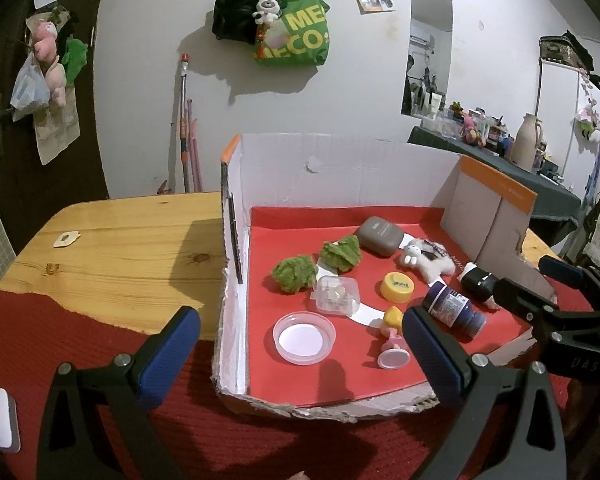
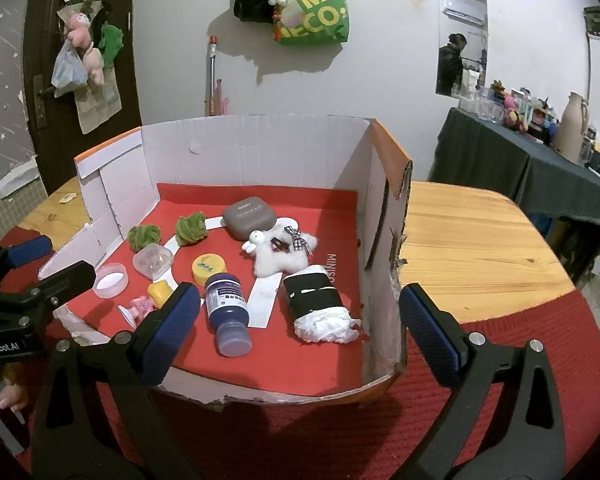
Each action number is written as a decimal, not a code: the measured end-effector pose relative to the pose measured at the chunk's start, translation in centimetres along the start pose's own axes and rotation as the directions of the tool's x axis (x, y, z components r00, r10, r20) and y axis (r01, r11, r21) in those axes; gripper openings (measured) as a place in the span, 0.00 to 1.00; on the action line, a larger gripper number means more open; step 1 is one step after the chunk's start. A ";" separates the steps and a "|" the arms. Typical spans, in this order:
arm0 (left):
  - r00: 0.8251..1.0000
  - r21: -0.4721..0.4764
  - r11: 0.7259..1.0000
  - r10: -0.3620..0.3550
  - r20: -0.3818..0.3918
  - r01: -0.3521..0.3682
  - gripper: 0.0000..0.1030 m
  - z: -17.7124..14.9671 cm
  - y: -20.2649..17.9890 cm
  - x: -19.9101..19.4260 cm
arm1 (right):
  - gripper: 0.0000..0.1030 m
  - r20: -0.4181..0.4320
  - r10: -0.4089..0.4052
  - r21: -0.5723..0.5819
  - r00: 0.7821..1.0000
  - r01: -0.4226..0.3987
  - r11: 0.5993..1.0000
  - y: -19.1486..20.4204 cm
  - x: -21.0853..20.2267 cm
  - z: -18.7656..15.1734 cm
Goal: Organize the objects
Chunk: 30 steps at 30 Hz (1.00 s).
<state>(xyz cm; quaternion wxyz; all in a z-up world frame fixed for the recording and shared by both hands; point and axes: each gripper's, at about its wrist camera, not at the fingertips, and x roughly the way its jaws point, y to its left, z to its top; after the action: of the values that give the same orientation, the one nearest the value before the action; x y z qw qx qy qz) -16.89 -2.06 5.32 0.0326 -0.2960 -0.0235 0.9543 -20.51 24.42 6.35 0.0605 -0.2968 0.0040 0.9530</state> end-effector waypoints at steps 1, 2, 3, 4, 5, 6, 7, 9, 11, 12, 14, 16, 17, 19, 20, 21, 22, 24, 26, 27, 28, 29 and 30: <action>1.000 -0.001 1.000 0.000 -0.001 0.000 1.00 0.0 0.0 0.0 | 0.99 0.000 0.000 0.000 1.000 0.000 1.000 0.0 0.0 0.0; 1.000 -0.003 1.000 -0.001 -0.002 0.001 1.00 0.0 0.0 0.1 | 0.99 0.001 0.002 0.001 1.000 -0.002 1.000 0.0 0.0 0.0; 1.000 -0.006 1.000 -0.001 -0.003 0.001 1.00 0.0 0.1 0.1 | 0.99 0.002 0.002 0.003 1.000 -0.002 1.000 -0.1 0.0 0.0; 1.000 -0.009 1.000 -0.002 -0.003 0.002 1.00 0.0 0.2 0.1 | 0.99 0.002 0.002 0.005 1.000 -0.002 1.000 -0.1 0.0 0.0; 1.000 -0.010 1.000 -0.002 -0.002 0.002 1.00 0.0 0.2 0.1 | 0.99 0.003 0.002 0.006 1.000 -0.002 1.000 -0.1 0.1 0.0; 1.000 -0.010 1.000 -0.002 -0.002 0.002 1.00 0.0 0.2 0.1 | 0.99 0.003 0.001 0.007 1.000 -0.001 1.000 0.0 0.1 0.0; 1.000 -0.009 1.000 -0.001 -0.002 0.001 1.00 0.0 0.2 0.1 | 0.99 0.002 -0.001 0.005 1.000 0.001 1.000 0.0 0.1 0.0; 1.000 -0.005 1.000 0.002 0.000 -0.002 1.00 0.0 0.1 0.1 | 0.99 0.001 -0.002 0.003 1.000 0.002 1.000 0.0 0.2 0.0; 1.000 0.002 1.000 0.003 0.004 -0.003 1.00 0.0 0.1 0.0 | 1.00 0.000 -0.003 0.002 1.000 0.003 1.000 0.0 0.2 0.0; 1.000 0.004 1.000 0.003 0.005 -0.003 1.00 0.0 0.0 0.0 | 1.00 0.000 -0.003 0.002 1.000 0.003 1.000 0.0 0.2 0.0; 1.000 0.006 1.000 0.005 0.007 -0.005 1.00 0.0 0.1 -0.1 | 1.00 0.000 -0.003 0.003 1.000 0.003 1.000 0.0 0.2 0.0; 1.000 0.007 1.000 0.005 0.006 -0.005 1.00 -0.1 0.1 -0.1 | 1.00 0.000 -0.004 0.003 1.000 0.004 1.000 0.0 0.2 0.0; 1.000 0.006 1.000 0.006 0.006 -0.006 1.00 -0.1 0.1 -0.1 | 1.00 0.001 -0.004 0.003 1.000 0.004 1.000 0.0 0.2 0.0; 1.000 0.006 1.000 0.005 0.006 -0.006 1.00 -0.1 0.1 -0.1 | 1.00 0.000 -0.004 0.003 1.000 0.004 1.000 0.0 0.3 0.0; 1.000 0.007 1.000 0.006 0.006 -0.006 1.00 -0.1 0.1 -0.1 | 1.00 0.000 -0.004 0.004 1.000 0.004 1.000 0.0 0.3 0.0; 1.000 0.007 1.000 0.006 0.006 -0.006 1.00 -0.1 0.1 -0.1 | 1.00 0.000 -0.005 0.004 1.000 0.005 1.000 0.0 0.3 0.0; 1.000 0.007 1.000 0.006 0.007 -0.006 1.00 -0.1 0.1 -0.1 | 1.00 0.000 -0.004 0.004 1.000 0.004 1.000 0.0 0.3 0.0; 1.000 0.008 1.000 0.006 0.007 -0.006 1.00 -0.1 0.1 -0.1 | 1.00 0.000 -0.004 0.003 1.000 0.004 1.000 0.0 0.3 0.0; 1.000 0.007 1.000 0.006 0.006 -0.006 1.00 -0.1 0.1 -0.1 | 1.00 0.000 -0.005 0.002 1.000 0.005 1.000 0.0 0.3 0.0; 1.000 0.007 1.000 0.007 0.006 -0.007 1.00 -0.1 0.2 -0.1 | 1.00 0.000 -0.005 0.003 1.000 0.005 1.000 0.0 0.3 0.0; 1.000 0.007 1.000 0.006 0.006 -0.006 1.00 -0.1 0.1 -0.1 | 1.00 0.000 -0.005 0.003 1.000 0.005 1.000 0.0 0.3 0.0; 1.000 0.007 1.000 0.006 0.006 -0.006 1.00 -0.1 0.1 -0.1 | 1.00 0.000 -0.004 0.003 1.000 0.004 1.000 0.0 0.3 0.0; 1.000 0.007 1.000 0.007 0.006 -0.007 1.00 -0.1 0.1 -0.1 | 1.00 0.000 -0.004 0.003 1.000 0.004 1.000 0.0 0.3 0.0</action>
<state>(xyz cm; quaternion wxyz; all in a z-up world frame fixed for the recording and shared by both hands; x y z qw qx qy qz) -16.81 -2.14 5.29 0.0305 -0.2930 -0.0192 0.9554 -20.71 24.46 6.20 0.0630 -0.2967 0.0049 0.9529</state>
